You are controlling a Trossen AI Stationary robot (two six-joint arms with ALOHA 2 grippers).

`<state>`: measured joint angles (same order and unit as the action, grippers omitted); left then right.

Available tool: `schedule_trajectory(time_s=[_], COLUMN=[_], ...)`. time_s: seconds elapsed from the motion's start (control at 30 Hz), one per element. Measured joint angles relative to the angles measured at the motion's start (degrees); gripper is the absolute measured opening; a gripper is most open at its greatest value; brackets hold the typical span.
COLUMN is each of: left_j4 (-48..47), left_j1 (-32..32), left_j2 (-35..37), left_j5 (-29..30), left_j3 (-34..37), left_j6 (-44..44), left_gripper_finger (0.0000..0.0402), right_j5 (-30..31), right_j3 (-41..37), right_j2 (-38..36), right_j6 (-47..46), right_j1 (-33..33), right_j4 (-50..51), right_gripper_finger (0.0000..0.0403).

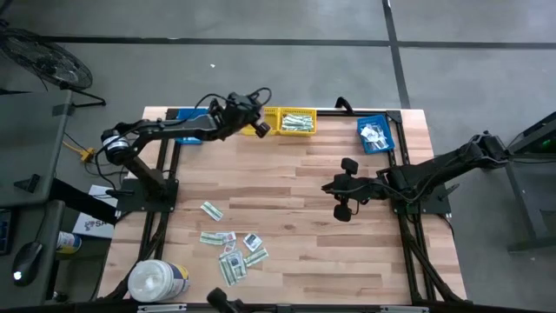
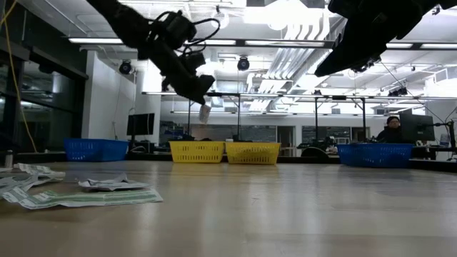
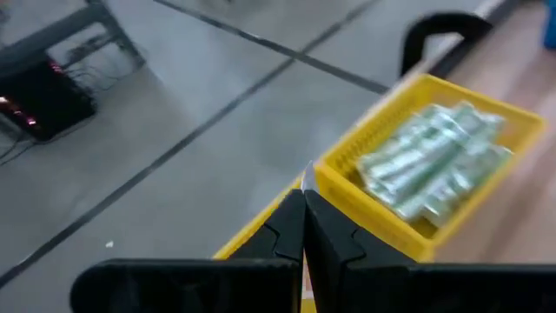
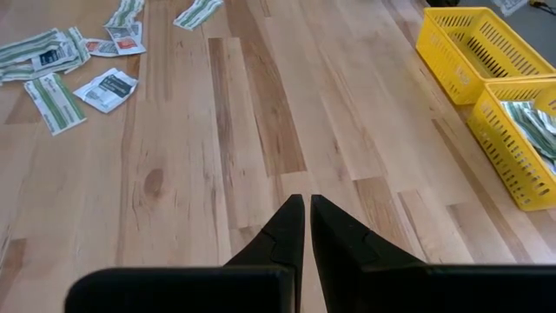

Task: Pick & Place First Aid Supplies
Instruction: Put the orange ointment pack into the left yellow bin

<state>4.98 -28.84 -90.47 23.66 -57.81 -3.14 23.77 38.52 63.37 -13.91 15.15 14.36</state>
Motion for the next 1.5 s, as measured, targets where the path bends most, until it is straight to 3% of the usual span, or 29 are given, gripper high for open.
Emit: schedule_trajectory(time_s=[0.27,0.57,0.9,1.17,1.5], left_j4=[11.64,11.83,11.29,6.75,5.54], left_j1=[-0.52,-1.22,-1.16,-1.16,-1.16], left_j2=[-0.1,-1.13,-6.89,-7.2,-7.2], left_j5=[6.47,14.26,17.03,18.04,11.47], left_j3=[7.21,10.42,10.29,10.29,10.29], left_j6=[3.54,13.89,20.99,26.39,28.09], left_gripper_finger=[0.0,0.0,0.0,0.0,0.0001], right_j5=[0.13,0.76,0.6,0.37,0.31], right_j3=[0.0,0.0,0.0,0.0,0.0], right_j2=[0.0,-0.02,-0.02,-0.02,-0.02], right_j6=[0.44,0.42,-0.51,-0.44,-0.2], right_j1=[0.0,0.01,0.01,0.01,0.01], right_j4=[-0.01,-0.12,-0.55,-0.51,-0.49], right_gripper_finger=[0.0016,0.0016,0.0016,0.0016,0.0016])
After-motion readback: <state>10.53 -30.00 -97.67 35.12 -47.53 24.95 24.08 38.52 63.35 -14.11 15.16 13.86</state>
